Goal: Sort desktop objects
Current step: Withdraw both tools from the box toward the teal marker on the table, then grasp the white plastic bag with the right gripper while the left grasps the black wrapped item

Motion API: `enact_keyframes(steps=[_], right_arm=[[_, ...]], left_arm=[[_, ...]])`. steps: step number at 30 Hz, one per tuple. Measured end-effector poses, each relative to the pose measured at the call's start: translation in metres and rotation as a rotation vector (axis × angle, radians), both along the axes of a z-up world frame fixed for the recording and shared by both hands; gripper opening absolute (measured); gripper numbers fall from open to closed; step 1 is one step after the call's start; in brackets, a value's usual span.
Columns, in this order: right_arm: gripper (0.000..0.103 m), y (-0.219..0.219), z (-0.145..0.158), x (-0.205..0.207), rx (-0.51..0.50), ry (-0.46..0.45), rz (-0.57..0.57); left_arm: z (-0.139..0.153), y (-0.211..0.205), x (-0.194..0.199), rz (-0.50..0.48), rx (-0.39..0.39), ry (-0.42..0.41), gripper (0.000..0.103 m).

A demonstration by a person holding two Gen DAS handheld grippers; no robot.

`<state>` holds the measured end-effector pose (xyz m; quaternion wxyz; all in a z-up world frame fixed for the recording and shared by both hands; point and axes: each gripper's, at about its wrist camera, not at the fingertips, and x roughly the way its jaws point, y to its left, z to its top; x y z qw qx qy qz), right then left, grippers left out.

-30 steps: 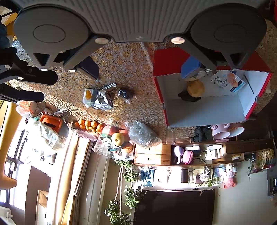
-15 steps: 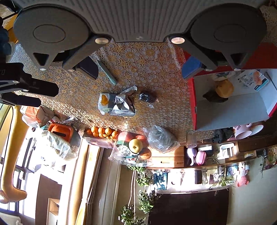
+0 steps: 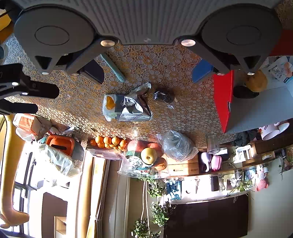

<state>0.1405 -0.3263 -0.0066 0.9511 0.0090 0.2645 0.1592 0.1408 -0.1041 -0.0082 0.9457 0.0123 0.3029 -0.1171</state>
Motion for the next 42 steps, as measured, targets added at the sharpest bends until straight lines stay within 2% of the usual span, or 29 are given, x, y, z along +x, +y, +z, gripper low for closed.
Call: enact_keyframes(steps=[5, 8, 12, 15, 16, 21, 26, 42], right_arm=[[0.1, 0.002, -0.014, 0.021, -0.016, 0.022, 0.009], [0.1, 0.003, -0.02, 0.035, -0.016, 0.027, 0.014], [0.098, 0.006, -0.028, 0.053, -0.024, 0.033, 0.026], [0.098, 0.007, -0.035, 0.067, -0.03, 0.039, 0.028], [0.097, 0.007, -0.038, 0.071, -0.032, 0.043, 0.027], [0.096, 0.006, -0.054, 0.092, -0.034, 0.071, 0.028], [0.094, 0.006, -0.062, 0.109, -0.035, 0.079, 0.027], [0.093, 0.013, -0.087, 0.164, -0.049, 0.087, 0.033]], left_arm=[[-0.004, 0.001, 0.03, 0.06, -0.009, 0.003, 0.103], [-0.009, 0.004, 0.048, 0.128, -0.017, -0.001, 0.103], [-0.02, 0.008, 0.077, 0.205, -0.025, 0.033, 0.103], [-0.03, 0.006, 0.093, 0.235, -0.007, 0.038, 0.102], [-0.033, 0.003, 0.096, 0.242, 0.023, 0.024, 0.102], [-0.046, -0.014, 0.113, 0.25, 0.121, -0.006, 0.102], [-0.059, -0.019, 0.131, 0.253, 0.136, -0.01, 0.102], [-0.091, -0.008, 0.16, 0.241, 0.07, 0.022, 0.102]])
